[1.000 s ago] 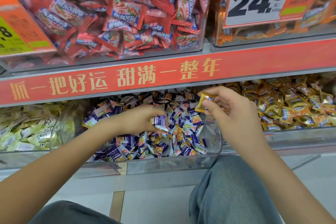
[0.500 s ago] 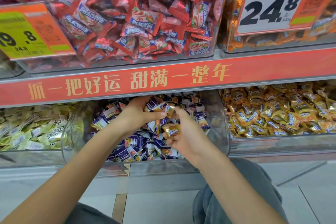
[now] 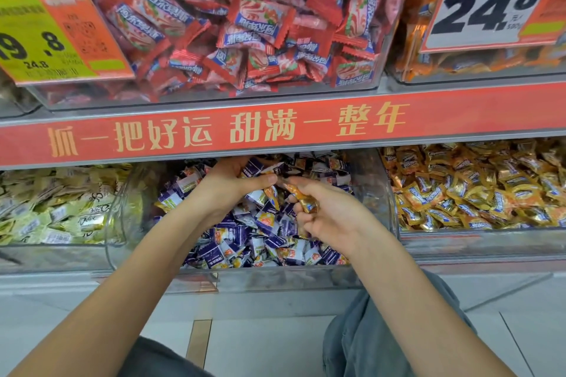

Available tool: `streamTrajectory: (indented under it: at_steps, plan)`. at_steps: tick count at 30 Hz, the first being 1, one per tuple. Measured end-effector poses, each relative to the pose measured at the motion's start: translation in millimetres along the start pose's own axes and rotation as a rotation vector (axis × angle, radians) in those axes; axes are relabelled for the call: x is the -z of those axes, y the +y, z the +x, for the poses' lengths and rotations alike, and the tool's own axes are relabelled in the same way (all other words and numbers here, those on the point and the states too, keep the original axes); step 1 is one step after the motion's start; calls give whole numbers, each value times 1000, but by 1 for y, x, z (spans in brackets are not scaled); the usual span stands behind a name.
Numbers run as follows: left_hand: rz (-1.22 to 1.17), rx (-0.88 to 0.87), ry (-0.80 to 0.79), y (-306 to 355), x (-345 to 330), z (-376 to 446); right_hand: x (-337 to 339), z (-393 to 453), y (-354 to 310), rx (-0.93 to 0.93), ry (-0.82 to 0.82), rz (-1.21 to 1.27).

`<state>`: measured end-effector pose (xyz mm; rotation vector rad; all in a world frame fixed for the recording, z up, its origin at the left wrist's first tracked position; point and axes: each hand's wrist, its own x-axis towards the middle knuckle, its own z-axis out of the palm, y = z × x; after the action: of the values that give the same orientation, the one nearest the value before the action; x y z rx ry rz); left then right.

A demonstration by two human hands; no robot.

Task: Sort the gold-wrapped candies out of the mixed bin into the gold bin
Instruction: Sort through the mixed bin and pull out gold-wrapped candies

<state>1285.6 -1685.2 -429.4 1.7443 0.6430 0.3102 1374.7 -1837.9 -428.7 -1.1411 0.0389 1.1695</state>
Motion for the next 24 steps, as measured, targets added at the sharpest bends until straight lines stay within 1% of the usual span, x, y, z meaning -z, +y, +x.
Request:
streamTrajectory:
  at_steps: [2,5,7,9,10,12,16,18,21,22,24]
  plan:
    - [-58,46,-23,0,-2,-1,1,1,1,-16,21,-1]
    - [-108,88,-51,-1,-5,0,1,-1,5,-85,-2,52]
    - [-85,73,-46,-3,-8,2,-1,-3,7,-134,-44,125]
    - [12,60,-51,-4,-10,2,-6,-4,6,-160,-77,241]
    - [48,60,-54,-4,-11,1,-8,-5,5,-165,-84,273]
    - [79,84,-48,-5,-9,2,-9,-5,6,-153,-89,260]
    - [28,84,-32,-2,-2,1,-1,-7,3,-118,-93,320]
    - [127,23,-1,2,4,0,5,-9,-1,-109,-98,373]
    - [452,-165,-79,11,9,-7,8,-18,-7,-49,-98,411]
    - [502,-219,-107,15,8,-10,8,-22,-9,18,-82,349]
    - [523,-300,-130,23,0,-17,7,-32,-12,217,-16,60]
